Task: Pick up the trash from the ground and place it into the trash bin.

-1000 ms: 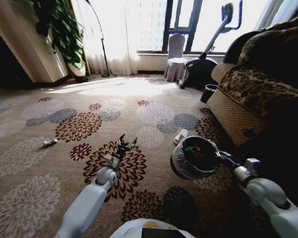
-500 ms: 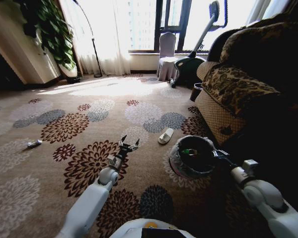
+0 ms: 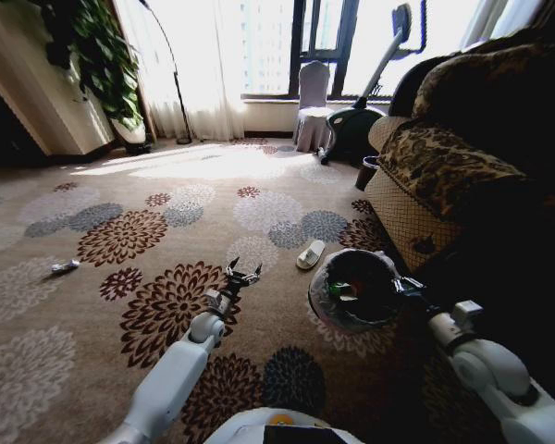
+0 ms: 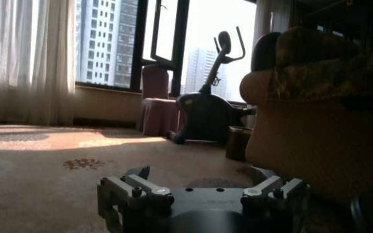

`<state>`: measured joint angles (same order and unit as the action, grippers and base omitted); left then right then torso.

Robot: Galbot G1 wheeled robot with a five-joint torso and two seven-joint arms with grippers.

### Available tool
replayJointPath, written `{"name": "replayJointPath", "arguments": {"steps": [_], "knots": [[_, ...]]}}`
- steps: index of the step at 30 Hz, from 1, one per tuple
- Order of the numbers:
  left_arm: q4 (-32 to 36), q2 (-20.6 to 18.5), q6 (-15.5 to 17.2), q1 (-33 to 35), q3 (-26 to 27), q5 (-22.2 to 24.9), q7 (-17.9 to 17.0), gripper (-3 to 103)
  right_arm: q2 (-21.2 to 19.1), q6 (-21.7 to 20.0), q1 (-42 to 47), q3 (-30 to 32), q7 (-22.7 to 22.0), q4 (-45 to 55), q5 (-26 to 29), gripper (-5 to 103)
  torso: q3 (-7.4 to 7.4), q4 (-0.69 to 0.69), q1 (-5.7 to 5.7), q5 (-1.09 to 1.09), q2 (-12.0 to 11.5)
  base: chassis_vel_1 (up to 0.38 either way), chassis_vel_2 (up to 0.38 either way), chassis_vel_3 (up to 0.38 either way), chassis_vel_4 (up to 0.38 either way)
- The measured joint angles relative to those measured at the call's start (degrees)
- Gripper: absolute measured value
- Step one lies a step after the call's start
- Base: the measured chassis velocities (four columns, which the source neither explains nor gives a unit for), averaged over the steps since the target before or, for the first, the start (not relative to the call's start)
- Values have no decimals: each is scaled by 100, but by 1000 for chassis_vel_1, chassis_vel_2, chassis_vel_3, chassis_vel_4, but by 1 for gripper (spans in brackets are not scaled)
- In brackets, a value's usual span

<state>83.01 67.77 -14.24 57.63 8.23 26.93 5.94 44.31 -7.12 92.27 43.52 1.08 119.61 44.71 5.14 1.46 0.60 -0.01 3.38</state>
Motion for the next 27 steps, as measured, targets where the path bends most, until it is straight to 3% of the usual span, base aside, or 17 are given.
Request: {"name": "replayJointPath", "arguments": {"steps": [20, 27], "knots": [[-275, -109, 119, -116, -590, -96, 538, 100, 281, 317, 252, 193, -4, 68, -222, 0, 2, 3, 1, 0, 1, -172, 172, 181, -174], [-707, -129, 104, -346, -922, -137, 778, 100, 414, 376, 421, 340, -4, 74, -278, 0, -1, 0, -1, 1, 1, -22, 32, 12, -31]]}}
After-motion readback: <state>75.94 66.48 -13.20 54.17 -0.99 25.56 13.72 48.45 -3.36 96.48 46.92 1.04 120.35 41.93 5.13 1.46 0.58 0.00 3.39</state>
